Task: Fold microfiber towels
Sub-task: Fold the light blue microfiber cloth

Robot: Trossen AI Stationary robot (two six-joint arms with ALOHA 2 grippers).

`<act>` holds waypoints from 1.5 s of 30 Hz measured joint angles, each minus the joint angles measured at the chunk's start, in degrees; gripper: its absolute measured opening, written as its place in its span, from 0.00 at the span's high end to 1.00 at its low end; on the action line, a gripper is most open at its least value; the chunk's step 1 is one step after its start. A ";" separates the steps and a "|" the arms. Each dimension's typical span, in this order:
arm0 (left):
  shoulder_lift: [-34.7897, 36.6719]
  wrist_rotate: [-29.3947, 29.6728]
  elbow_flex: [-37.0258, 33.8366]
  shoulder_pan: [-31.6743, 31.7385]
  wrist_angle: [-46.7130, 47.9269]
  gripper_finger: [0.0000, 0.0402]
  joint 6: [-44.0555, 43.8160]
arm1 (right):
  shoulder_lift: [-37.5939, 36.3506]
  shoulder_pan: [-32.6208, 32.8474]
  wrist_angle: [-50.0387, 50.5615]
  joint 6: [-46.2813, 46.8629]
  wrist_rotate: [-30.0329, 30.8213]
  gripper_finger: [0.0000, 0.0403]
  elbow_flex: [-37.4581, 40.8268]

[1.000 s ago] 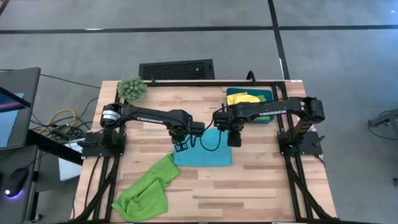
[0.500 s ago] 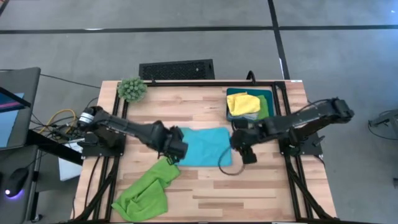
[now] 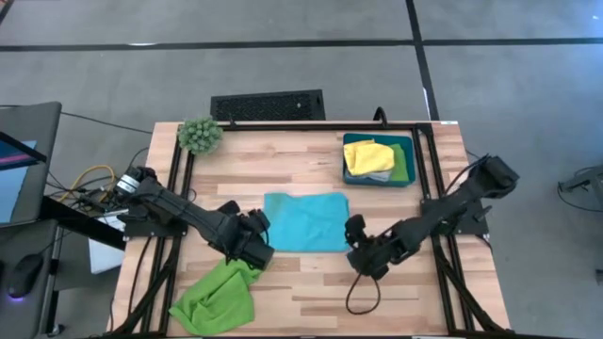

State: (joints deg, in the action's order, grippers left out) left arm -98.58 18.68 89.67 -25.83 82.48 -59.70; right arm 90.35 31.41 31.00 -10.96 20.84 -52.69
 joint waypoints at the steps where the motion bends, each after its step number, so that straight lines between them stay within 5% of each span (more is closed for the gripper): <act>1: 0.02 0.00 0.00 -0.06 0.13 0.62 -0.04 | 1.29 -0.03 -0.43 0.00 0.01 0.47 0.15; 13: 0.02 1.41 0.00 -0.32 0.58 0.62 0.29 | 12.73 0.14 -4.26 0.72 4.01 0.48 -0.11; 30: 0.02 1.51 0.00 -0.30 0.35 0.62 -0.57 | 12.94 -1.48 -2.95 1.47 10.70 0.55 0.18; 42: 0.02 1.20 0.00 -0.30 0.32 0.62 -1.62 | 12.87 -5.45 -2.90 0.92 4.66 0.96 0.20; 45: 0.02 1.18 0.02 -0.30 0.08 0.62 -1.67 | 12.88 -5.58 -2.35 -2.05 3.92 0.97 -0.10</act>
State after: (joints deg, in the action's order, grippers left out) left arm -98.56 19.86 89.69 -26.13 82.56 -61.38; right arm 103.23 25.82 28.65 -13.01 24.76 -52.79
